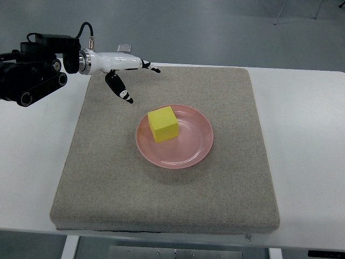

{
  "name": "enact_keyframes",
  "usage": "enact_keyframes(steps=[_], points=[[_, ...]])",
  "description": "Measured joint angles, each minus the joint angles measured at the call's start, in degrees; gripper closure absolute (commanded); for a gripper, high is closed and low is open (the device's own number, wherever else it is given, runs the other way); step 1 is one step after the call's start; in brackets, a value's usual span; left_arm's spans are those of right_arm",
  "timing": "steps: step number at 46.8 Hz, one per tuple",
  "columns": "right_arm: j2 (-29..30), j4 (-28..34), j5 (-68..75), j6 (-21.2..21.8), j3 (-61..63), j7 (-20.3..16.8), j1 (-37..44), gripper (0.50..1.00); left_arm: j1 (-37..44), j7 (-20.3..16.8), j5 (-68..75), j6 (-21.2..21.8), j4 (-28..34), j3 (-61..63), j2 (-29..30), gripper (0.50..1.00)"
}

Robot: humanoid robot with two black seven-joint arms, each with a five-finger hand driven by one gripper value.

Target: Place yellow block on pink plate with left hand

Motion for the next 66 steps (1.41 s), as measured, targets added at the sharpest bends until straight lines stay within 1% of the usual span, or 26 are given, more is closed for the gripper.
enact_keyframes(steps=[9,17,24,29,34,37,38,39,43,46,48,52,55,58,63,66], points=[[0.00,0.00,0.00,0.00,0.00,0.00,0.00,0.576,0.59,0.06,-2.20,2.43,6.46,0.12,-0.47,0.551],[0.00,0.00,-0.01,0.03,0.00,0.00,0.00,0.576,1.69,0.18,-6.72,6.11,11.59,0.18,-1.05,0.551],[0.00,0.00,-0.01,0.04,0.00,0.00,0.02,0.576,3.24,1.00,-15.58,7.69,18.44,0.18,-4.47,0.551],[0.00,0.00,-0.01,0.03,0.00,-0.01,0.00,0.576,4.29,3.06,-22.63,8.65,23.45,0.18,-7.13,0.557],[0.00,0.00,-0.01,0.04,-0.02,-0.01,0.00,0.576,5.22,6.61,-29.00,9.18,26.43,0.13,-8.86,0.561],[0.00,0.00,-0.01,0.03,-0.01,-0.01,0.00,0.576,5.29,8.75,-33.13,9.92,27.78,0.05,-9.69,0.570],[0.00,0.00,-0.01,0.04,-0.01,-0.01,0.00,0.576,5.30,9.61,-35.26,10.24,28.30,0.05,-10.07,0.585],[0.00,0.00,-0.01,0.04,-0.01,0.00,0.01,0.576,5.30,10.17,-36.78,10.45,28.65,0.05,-10.31,0.604],[0.00,0.00,-0.01,0.04,-0.01,-0.01,0.00,0.576,5.30,12.15,-43.78,11.16,29.90,0.05,-10.98,0.613],[0.00,0.00,-0.02,0.04,0.00,0.00,0.01,0.576,5.30,13.00,-48.76,11.56,30.50,0.08,-11.39,0.662],[0.00,0.00,-0.02,0.04,0.00,-0.01,0.00,0.576,5.30,13.40,-51.70,11.78,30.59,0.09,-11.58,0.675],[0.00,0.00,-0.02,0.04,0.00,-0.01,0.00,0.576,5.30,14.95,-58.04,12.62,30.70,0.04,-11.77,0.675],[0.00,0.00,-0.02,0.04,0.00,-0.01,0.00,0.576,5.27,17.04,-62.79,12.97,30.69,-0.04,-11.78,0.673],[0.00,0.00,-0.02,0.04,-0.01,-0.01,0.00,0.576,5.24,18.76,-66.84,12.96,30.61,-0.06,-11.84,0.658],[0.00,0.00,-0.03,0.03,-0.01,-0.01,0.00,0.576,5.24,19.01,-72.46,10.95,29.95,-1.88,-11.98,0.658],[0.00,0.00,-0.03,0.03,0.00,-0.01,0.01,0.576,5.35,18.50,-75.34,9.34,29.91,-5.02,-12.11,0.658]])
